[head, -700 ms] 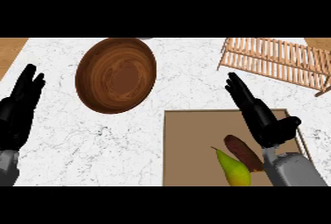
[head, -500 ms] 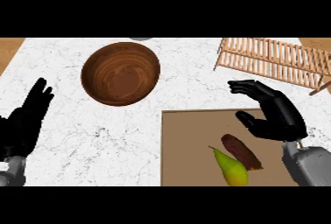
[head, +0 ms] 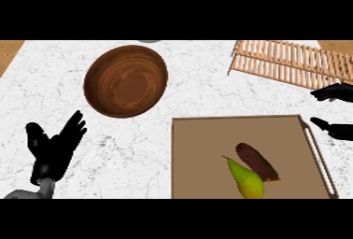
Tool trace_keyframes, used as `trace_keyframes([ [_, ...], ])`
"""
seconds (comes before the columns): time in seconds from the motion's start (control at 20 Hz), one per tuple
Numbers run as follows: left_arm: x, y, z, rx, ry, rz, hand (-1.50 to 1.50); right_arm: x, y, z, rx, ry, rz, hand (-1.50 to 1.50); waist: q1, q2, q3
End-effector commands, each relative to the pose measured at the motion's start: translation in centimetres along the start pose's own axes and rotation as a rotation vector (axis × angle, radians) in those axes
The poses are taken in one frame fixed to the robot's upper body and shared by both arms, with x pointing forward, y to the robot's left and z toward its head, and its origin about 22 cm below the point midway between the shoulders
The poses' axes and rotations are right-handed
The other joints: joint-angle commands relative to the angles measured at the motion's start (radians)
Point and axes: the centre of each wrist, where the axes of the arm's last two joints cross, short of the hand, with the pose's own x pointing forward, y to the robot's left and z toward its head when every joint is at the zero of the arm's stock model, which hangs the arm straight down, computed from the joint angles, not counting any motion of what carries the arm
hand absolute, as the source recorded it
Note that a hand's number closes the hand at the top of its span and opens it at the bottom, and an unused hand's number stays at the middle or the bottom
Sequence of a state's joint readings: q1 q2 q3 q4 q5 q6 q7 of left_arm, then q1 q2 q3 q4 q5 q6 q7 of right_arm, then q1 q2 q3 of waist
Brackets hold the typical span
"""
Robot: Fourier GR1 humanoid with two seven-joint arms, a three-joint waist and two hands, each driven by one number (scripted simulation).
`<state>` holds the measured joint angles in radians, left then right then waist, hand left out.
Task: Pick the sweet potato from the tray and place it in the tiered shelf
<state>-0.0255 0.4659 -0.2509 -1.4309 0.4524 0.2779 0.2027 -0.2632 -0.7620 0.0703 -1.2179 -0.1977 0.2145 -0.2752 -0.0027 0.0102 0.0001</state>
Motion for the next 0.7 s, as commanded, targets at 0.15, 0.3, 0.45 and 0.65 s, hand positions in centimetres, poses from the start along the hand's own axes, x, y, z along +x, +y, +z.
trace_keyframes([
  [0.15, -1.6, 0.7, -0.8, -0.015, 0.062, 0.001, 0.0, 1.2, -4.2, 1.3, 0.278, -0.08, 0.029, -1.5, -0.002, -0.01, -0.001],
  [0.3, -0.8, -0.7, -1.4, 0.016, 0.047, 0.01, 0.0, -0.1, -3.2, 3.2, 0.383, -0.05, 0.04, -1.5, -0.007, -0.011, 0.0],
  [0.45, -1.4, -0.3, -1.3, -0.009, 0.047, 0.023, 0.0, 4.9, -4.2, 1.4, 0.453, -0.052, 0.115, -1.5, -0.007, -0.013, -0.002],
  [0.65, -1.9, 1.0, -0.3, -0.01, 0.057, 0.016, 0.0, 7.8, -1.0, 1.9, 0.512, -0.005, 0.234, -1.5, -0.01, -0.017, -0.002],
])
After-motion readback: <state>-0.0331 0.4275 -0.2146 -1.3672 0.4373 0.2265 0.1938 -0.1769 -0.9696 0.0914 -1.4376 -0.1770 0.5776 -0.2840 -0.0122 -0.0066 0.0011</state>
